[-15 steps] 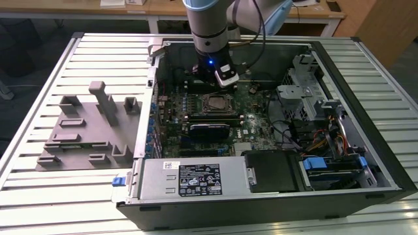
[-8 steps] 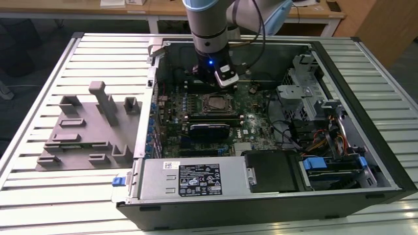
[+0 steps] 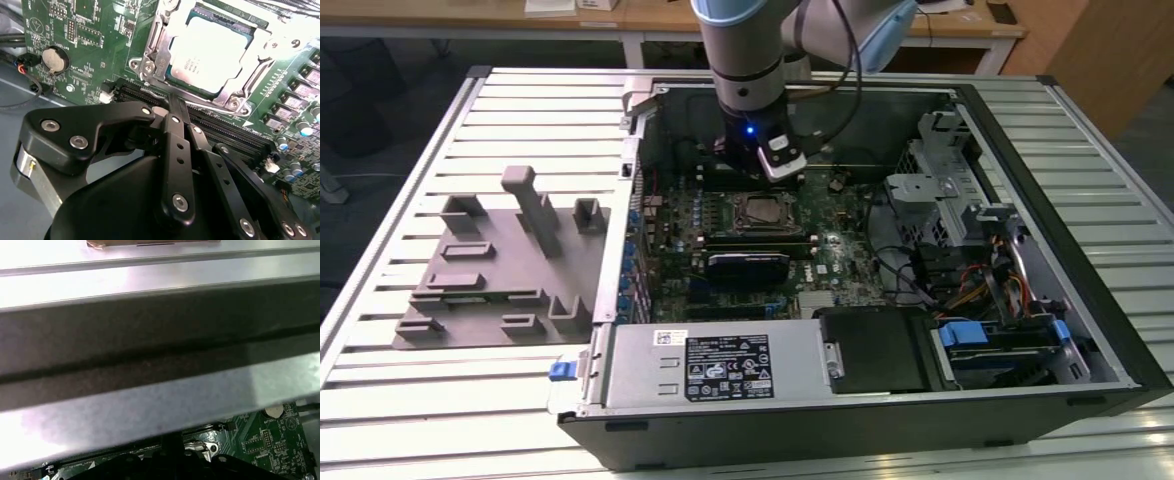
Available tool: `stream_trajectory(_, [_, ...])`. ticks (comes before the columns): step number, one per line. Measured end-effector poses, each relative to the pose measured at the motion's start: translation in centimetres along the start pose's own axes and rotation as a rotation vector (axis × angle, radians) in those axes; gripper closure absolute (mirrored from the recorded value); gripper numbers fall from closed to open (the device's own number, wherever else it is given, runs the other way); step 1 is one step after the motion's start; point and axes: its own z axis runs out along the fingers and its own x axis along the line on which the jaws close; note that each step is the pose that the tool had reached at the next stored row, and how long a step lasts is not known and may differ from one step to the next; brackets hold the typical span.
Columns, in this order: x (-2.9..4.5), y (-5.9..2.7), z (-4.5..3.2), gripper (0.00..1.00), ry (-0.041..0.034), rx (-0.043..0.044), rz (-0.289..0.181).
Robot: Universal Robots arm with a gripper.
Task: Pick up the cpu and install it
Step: 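Install the first cpu locking lever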
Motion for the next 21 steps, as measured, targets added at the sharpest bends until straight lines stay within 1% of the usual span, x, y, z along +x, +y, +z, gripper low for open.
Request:
stream_trajectory(3, [0.02, 0.01, 0.10, 0.89, -0.0037, 0.0062, 0.009])
stream_trajectory(10, [0.04, 0.08, 0.14, 0.89, -0.0068, 0.0091, 0.025])
stream_trajectory(16, [0.15, 0.53, 0.24, 0.89, -0.0104, 0.0123, 0.045])
stream_trajectory(21, [0.18, 0.52, 0.37, 0.89, -0.0131, 0.0158, 0.058])
